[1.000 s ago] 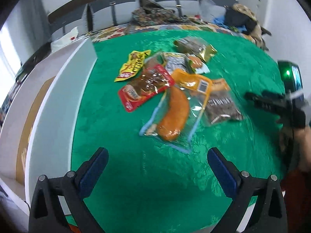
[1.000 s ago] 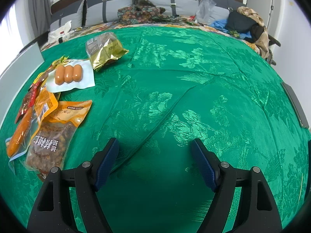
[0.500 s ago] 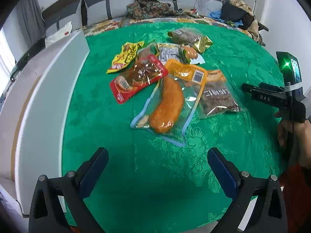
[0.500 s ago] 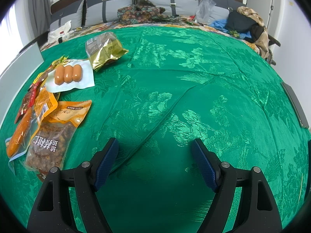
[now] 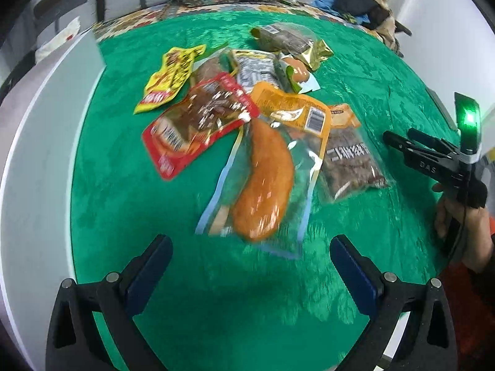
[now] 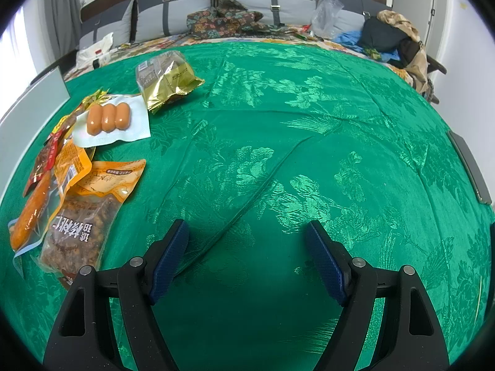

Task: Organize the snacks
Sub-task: 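Grasp the orange-labelled sausage pack with the left tool, then carry the sausage pack into the white box and open the left tool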

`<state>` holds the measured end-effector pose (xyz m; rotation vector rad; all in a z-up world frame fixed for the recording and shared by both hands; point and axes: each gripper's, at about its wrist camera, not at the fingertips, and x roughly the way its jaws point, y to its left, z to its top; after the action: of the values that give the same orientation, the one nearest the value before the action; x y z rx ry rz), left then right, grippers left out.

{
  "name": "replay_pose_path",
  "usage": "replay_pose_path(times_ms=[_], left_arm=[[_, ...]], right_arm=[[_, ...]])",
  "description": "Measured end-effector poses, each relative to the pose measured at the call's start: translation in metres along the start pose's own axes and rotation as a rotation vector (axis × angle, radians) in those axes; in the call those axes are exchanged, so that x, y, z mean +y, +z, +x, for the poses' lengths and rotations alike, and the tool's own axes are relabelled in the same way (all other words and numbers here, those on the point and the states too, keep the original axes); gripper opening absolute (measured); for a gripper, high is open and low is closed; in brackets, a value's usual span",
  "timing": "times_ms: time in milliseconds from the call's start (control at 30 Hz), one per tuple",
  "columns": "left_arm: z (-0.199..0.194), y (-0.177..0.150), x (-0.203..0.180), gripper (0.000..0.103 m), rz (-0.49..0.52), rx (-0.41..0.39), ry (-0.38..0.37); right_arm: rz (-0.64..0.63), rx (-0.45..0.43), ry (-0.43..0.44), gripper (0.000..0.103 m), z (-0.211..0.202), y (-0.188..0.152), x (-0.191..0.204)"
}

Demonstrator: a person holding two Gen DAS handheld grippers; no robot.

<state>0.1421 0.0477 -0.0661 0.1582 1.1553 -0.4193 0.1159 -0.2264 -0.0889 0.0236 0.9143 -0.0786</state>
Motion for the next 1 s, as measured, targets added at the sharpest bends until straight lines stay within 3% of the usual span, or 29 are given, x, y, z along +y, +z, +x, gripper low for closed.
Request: replay_pose_path(times_ms=[233,433,500,600,667,733,1000], left_arm=[[0.048,0.045,-0.005,0.101,-0.009,0.057,0.017],[0.064,0.049,-0.008,0.102,0.039,0.059,0.038],[0.060,0.042,-0.011,0.095,0.098,0.044,0.045],[0.051,0.033,-0.013,0.076,0.127,0.029,0.033],[0.046,0.027,-0.010,0.057,0.113,0.030,0.038],[0.038,0.015,-0.005,0.051,0.065,0.041,0.051],[0.011,-0.053,-0.005,0.051,-0.097,0.020,0.122]], right_arm=[[0.000,0.000,-0.002,0.081,0.000,0.000,0.000],[0.000,0.001,-0.002,0.081,0.000,0.000,0.000],[0.000,0.001,-0.003,0.081,0.000,0.000,0.001],[0.000,0.001,-0.003,0.081,0.000,0.000,0.001],[0.000,0.001,-0.003,0.081,0.001,0.000,0.000],[0.000,0.001,-0.004,0.081,0.000,0.000,0.001],[0.001,0.001,-0.002,0.082,0.001,0.000,0.000]])
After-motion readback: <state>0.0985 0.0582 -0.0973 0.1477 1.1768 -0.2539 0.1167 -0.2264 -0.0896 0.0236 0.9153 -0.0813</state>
